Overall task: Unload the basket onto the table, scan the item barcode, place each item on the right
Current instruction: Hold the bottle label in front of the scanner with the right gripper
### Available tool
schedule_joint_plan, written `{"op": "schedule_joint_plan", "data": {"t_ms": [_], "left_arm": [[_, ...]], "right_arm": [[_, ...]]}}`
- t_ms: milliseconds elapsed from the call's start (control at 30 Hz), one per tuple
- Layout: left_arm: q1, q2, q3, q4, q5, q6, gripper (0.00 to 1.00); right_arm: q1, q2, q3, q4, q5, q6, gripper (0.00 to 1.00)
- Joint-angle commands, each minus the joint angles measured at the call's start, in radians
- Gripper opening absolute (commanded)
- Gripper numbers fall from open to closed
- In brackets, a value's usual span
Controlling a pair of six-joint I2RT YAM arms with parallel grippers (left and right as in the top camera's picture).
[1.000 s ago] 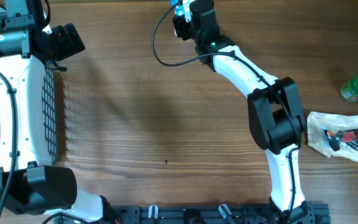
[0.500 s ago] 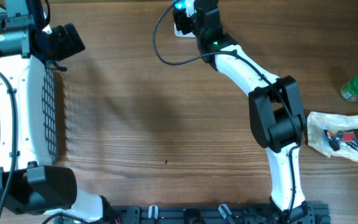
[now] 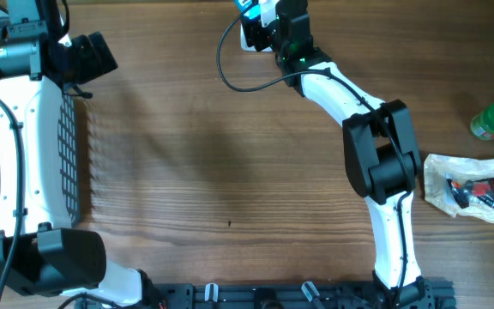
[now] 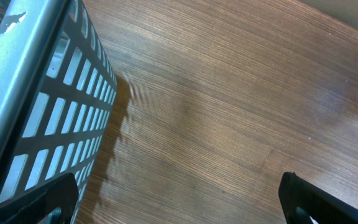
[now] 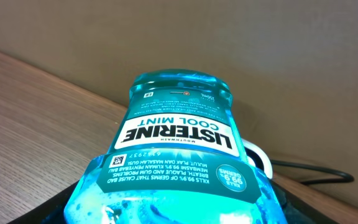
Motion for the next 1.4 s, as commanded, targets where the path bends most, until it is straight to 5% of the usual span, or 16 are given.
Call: {"op": "schedule_joint_plan", "data": {"t_ms": [0, 967, 1367], "left_arm": [[0.005, 0.006, -0.006, 0.0, -0.005, -0.002, 1.0], [0.005, 0.006, -0.006, 0.0, -0.005, -0.002, 1.0], [0.005, 0.006, -0.006, 0.0, -0.005, -0.002, 1.0]], "right_arm": [[-0.003, 0.014, 0.02, 0.035, -0.032, -0.013, 0.63], [-0.072, 0.036, 0.02, 0.054, -0.212, 0.067, 0.59], [-0.072, -0.167, 0.02, -0.1, -0.123, 0.063, 0.6]]}}
